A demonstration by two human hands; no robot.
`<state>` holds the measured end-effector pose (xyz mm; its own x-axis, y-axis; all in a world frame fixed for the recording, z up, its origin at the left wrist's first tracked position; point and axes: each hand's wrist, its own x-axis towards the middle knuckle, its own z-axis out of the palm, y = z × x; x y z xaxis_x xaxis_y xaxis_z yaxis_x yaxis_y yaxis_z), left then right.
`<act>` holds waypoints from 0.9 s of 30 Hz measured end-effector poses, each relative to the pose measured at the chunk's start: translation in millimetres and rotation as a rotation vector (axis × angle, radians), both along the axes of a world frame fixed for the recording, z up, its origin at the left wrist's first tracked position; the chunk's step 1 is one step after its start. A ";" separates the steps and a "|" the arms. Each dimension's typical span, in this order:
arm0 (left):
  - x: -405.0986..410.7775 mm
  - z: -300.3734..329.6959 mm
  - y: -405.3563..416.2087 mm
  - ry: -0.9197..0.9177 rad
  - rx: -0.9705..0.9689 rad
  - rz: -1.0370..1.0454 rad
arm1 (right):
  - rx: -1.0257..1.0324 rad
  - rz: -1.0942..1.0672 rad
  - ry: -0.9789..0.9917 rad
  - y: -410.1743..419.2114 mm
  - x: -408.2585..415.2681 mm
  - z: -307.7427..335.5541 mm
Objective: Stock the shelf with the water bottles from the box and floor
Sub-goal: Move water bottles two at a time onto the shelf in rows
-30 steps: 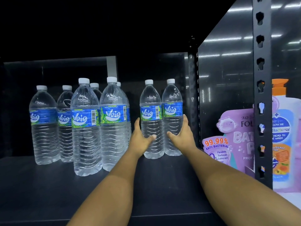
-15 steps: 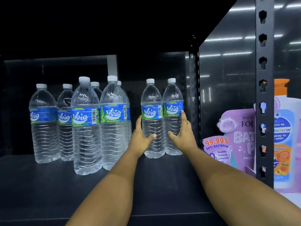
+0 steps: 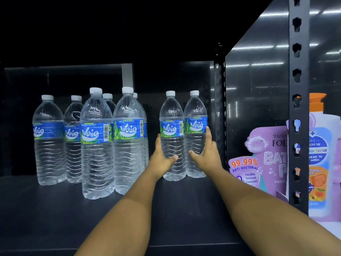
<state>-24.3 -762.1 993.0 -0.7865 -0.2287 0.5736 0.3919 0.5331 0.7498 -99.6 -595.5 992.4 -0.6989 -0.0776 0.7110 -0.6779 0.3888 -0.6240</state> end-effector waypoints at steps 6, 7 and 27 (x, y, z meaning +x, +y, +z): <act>-2.8 -3.0 -9.9 -0.004 -0.003 -0.035 | -0.052 0.078 0.036 7.1 -1.4 -3.2; -4.0 -2.9 -11.0 -0.011 -0.002 -0.040 | -0.055 0.083 0.033 7.2 -0.8 -3.1; -10.0 -5.0 -12.2 0.031 -0.034 0.016 | 0.011 0.084 0.022 6.1 0.6 -3.9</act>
